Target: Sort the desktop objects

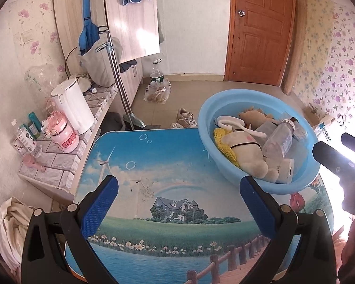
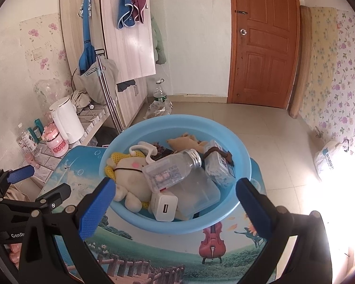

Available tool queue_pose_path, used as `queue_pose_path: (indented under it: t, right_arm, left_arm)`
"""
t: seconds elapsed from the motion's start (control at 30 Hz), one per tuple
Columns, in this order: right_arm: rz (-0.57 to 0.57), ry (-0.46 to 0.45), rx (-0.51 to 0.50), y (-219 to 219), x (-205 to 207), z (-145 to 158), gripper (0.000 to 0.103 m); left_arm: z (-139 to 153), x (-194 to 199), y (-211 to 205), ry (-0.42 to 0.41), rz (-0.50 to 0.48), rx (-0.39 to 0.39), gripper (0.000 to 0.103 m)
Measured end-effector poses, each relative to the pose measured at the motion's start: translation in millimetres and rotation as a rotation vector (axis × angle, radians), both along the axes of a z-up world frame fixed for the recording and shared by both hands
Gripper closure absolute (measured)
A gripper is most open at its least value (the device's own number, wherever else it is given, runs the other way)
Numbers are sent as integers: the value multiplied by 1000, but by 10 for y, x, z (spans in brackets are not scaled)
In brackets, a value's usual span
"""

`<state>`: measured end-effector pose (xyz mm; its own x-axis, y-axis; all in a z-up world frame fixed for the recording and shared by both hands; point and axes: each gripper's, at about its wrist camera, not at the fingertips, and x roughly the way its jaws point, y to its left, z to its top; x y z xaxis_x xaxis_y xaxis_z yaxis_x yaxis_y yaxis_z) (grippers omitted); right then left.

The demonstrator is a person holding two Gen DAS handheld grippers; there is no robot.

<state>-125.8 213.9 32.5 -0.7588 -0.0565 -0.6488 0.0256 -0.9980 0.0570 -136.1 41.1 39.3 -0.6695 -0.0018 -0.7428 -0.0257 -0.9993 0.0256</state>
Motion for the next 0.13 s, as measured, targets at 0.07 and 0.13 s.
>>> queue_pose_path:
  t: [0.07,0.13]
  right_arm:
    - [-3,-4,1,5,1,-11,0]
    - [-3,-6,0,17,-1,-20,0]
  left_arm:
    - [-11,-1,11,-2,-11,2,0]
    - [-16,-13,18,-4,-13,0,0]
